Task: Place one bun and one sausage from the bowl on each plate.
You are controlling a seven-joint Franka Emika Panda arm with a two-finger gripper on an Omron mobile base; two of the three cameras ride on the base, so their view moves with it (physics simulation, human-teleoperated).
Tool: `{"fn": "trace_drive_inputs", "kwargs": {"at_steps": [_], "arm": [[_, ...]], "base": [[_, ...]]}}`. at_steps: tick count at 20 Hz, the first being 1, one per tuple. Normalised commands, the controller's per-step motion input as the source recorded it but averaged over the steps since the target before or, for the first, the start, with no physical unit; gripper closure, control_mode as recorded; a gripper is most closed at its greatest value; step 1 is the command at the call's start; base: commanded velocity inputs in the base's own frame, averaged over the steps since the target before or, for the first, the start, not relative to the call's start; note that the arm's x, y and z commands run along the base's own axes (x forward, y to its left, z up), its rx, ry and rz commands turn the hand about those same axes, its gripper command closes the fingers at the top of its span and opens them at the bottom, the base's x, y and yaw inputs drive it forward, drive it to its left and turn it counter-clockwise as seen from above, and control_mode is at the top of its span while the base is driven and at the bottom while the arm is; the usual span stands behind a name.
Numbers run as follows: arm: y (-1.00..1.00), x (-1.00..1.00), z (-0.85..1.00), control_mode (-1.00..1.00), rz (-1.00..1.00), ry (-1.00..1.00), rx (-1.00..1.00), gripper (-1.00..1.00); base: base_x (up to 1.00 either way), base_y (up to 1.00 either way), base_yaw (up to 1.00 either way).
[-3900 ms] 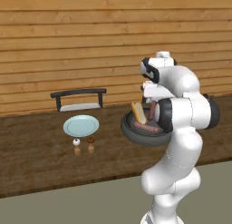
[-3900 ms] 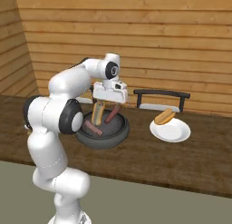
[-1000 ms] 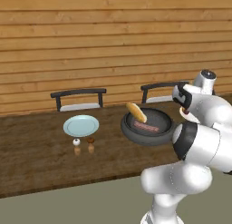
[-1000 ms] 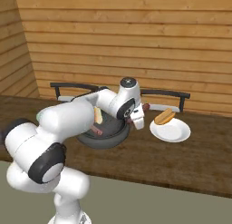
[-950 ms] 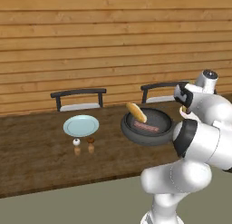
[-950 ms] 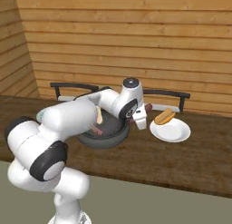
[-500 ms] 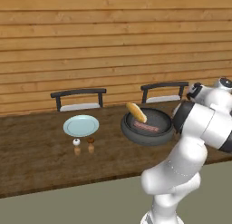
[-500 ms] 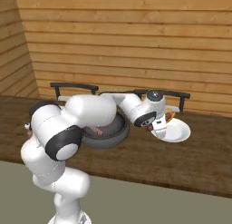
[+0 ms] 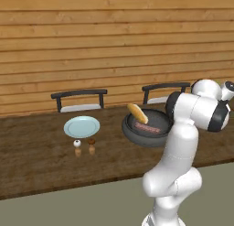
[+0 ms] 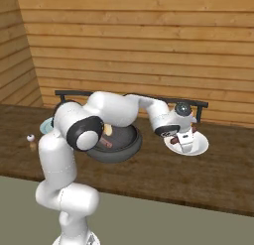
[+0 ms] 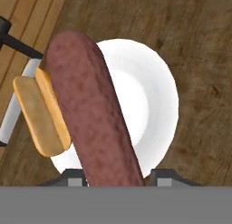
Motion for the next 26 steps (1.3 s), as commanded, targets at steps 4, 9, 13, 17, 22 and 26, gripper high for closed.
{"fn": "trace_drive_inputs", "kwargs": {"at_steps": [4, 9, 13, 17, 22, 26], "arm": [[-0.13, 0.02, -0.51, -1.00, 0.00, 0.00, 0.00, 1.00], [0.00, 0.03, -0.48, -1.00, 0.00, -0.01, -0.01, 1.00], [0.00, 0.26, -0.03, -1.00, 0.00, 0.00, 0.00, -1.00], [0.00, 0.42, 0.02, -1.00, 0.00, 0.00, 0.00, -1.00], [-0.04, 0.15, 0.21, -1.00, 0.00, 0.00, 0.00, -1.00], [0.00, -0.60, 0.73, -1.00, 0.00, -0.06, 0.00, -1.00]], "base": [[0.00, 0.00, 0.00], [0.00, 0.00, 0.00], [0.00, 0.00, 0.00], [0.00, 0.00, 0.00], [0.00, 0.00, 0.00], [0.00, 0.00, 0.00]]}}
